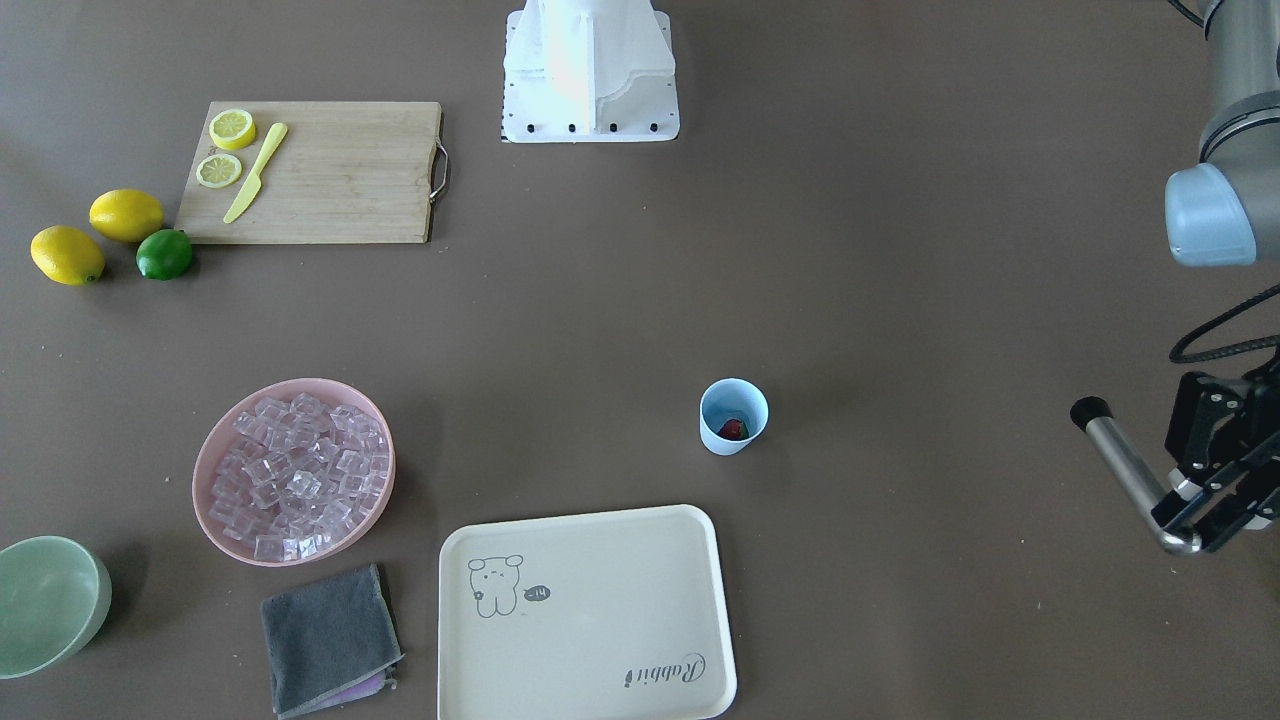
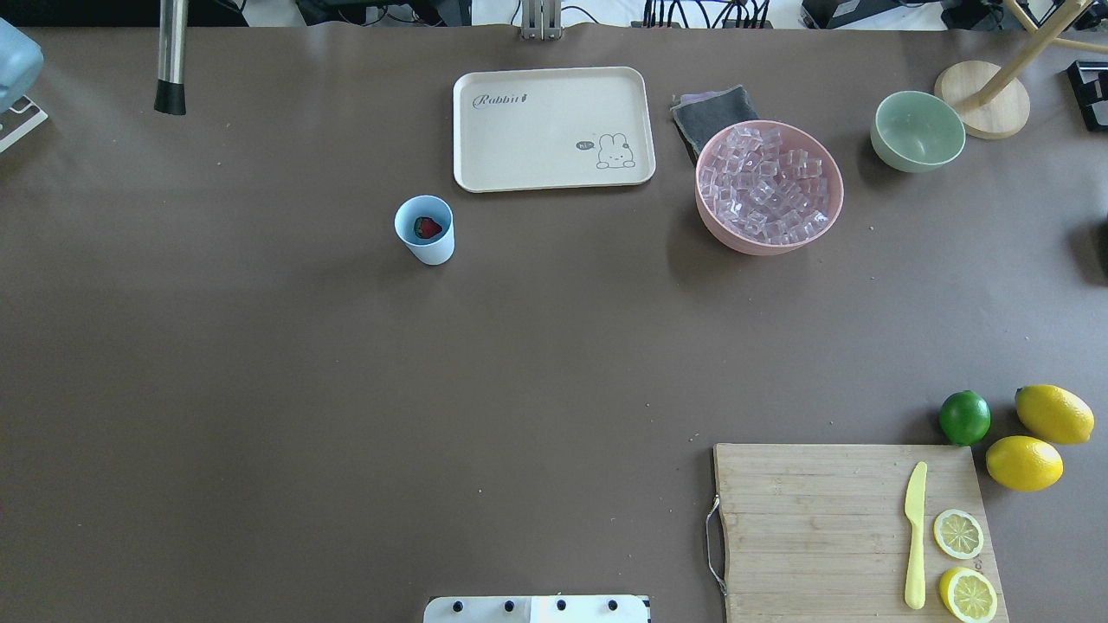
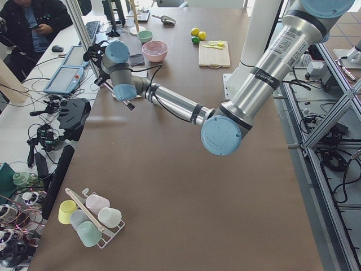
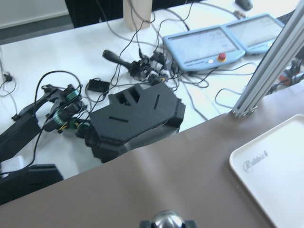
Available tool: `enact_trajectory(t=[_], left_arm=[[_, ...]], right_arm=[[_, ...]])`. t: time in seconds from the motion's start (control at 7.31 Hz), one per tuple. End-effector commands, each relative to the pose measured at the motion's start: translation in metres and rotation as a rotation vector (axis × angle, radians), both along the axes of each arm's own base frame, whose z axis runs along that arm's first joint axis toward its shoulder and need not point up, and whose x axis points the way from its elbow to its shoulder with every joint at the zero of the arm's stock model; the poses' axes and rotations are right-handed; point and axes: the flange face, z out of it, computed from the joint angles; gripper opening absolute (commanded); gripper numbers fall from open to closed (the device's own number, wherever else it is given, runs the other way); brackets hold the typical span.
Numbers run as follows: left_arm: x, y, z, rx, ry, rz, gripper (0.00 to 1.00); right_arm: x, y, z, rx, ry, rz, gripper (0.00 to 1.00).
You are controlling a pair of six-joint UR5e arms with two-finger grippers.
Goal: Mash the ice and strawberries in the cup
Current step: 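Lower the pestle into the light blue cup with the left gripper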
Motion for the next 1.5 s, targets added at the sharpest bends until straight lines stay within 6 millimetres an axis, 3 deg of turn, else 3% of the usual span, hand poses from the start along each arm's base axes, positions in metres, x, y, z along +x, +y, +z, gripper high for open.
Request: enact_trajectory(t=[0.0, 0.41, 0.55, 0.68, 0.82, 1.09, 1.23, 1.37], left_arm=[[0.031, 0.009, -0.035, 0.069, 0.075, 0.034, 0.0], [0.085, 0.036, -0.056, 0.203, 0.134, 0.124, 0.0], [0.11, 0.044, -0.052, 0.239, 0.153, 0.145, 0.0], [0.148, 0.057, -0.05, 0.244, 0.178, 0.164, 0.0], [0.164, 0.066, -0.057, 0.214, 0.231, 0.178, 0.0], [0.167, 0.075, -0.061, 0.152, 0.339, 0.194, 0.0], [0.169, 0.074, -0.046, 0.152, 0.34, 0.194, 0.0], [0.181, 0.063, -0.013, 0.208, 0.289, 0.173, 0.0]], right_arm=[[0.004, 0.0, 0.005, -0.005, 0.017, 0.018, 0.99], [0.008, -0.005, 0.015, -0.009, 0.06, 0.051, 0.99], [0.009, -0.005, 0.015, -0.008, 0.062, 0.056, 0.99], [0.012, -0.004, 0.015, -0.008, 0.062, 0.061, 0.99], [0.017, 0.001, 0.02, -0.013, 0.063, 0.068, 0.99], [0.025, 0.012, 0.032, 0.006, 0.058, 0.08, 0.99], [0.028, 0.012, 0.029, 0.027, 0.053, 0.086, 0.99], [0.031, 0.013, 0.028, 0.03, 0.053, 0.092, 0.99]])
